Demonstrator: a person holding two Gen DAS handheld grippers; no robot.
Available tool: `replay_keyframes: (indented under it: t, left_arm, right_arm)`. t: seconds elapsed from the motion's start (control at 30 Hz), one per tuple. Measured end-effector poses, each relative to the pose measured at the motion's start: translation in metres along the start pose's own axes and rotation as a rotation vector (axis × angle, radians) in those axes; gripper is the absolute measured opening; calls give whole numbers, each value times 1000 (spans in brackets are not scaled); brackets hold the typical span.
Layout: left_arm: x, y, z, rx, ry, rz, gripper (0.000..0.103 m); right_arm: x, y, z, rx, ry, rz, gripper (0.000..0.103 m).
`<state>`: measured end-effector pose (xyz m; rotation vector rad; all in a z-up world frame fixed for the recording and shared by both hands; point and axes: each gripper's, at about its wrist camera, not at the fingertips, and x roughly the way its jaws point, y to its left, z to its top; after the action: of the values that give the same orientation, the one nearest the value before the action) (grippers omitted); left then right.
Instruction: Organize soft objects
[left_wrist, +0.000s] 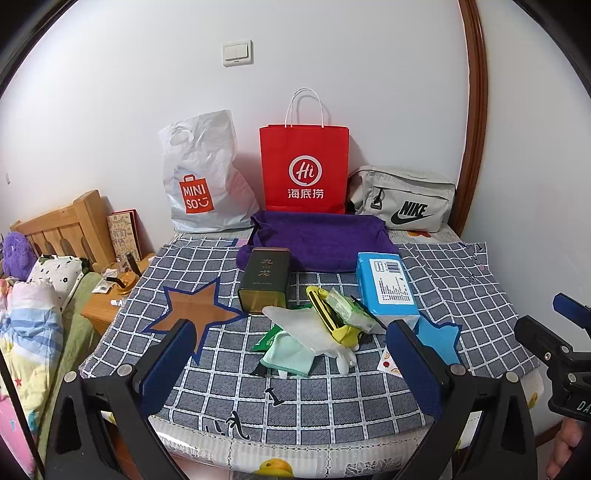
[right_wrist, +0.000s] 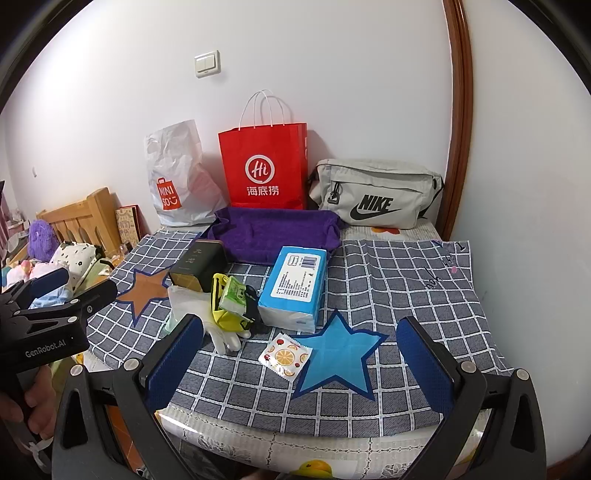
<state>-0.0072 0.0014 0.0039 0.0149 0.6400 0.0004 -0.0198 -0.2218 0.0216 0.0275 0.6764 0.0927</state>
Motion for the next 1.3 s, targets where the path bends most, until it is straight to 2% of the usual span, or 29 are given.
replay_keyframes:
  t: [0.37, 0.57, 0.77, 0.97, 1.17, 1.3]
  left_arm:
    - [1, -2, 2, 0, -3, -23, 103]
    - [27, -2, 1, 14, 40, -14, 103]
    - [76, 25, -10, -37, 131, 27, 103]
    - [119, 49, -27, -44, 207, 62, 103]
    - [154, 59, -46, -51, 282, 23, 103]
    - [170, 65, -56, -32, 301, 46, 103]
  right_arm:
    - [0, 1, 2, -9, -8, 10, 103]
    - [20, -3, 0, -21, 13, 12, 103]
    - [64, -16, -14, -3, 93, 20, 103]
    - [115, -23, -31, 26, 164, 65, 103]
    - [167, -16, -51, 3, 235, 106, 103]
    - [198, -11, -67, -1, 294, 127, 103]
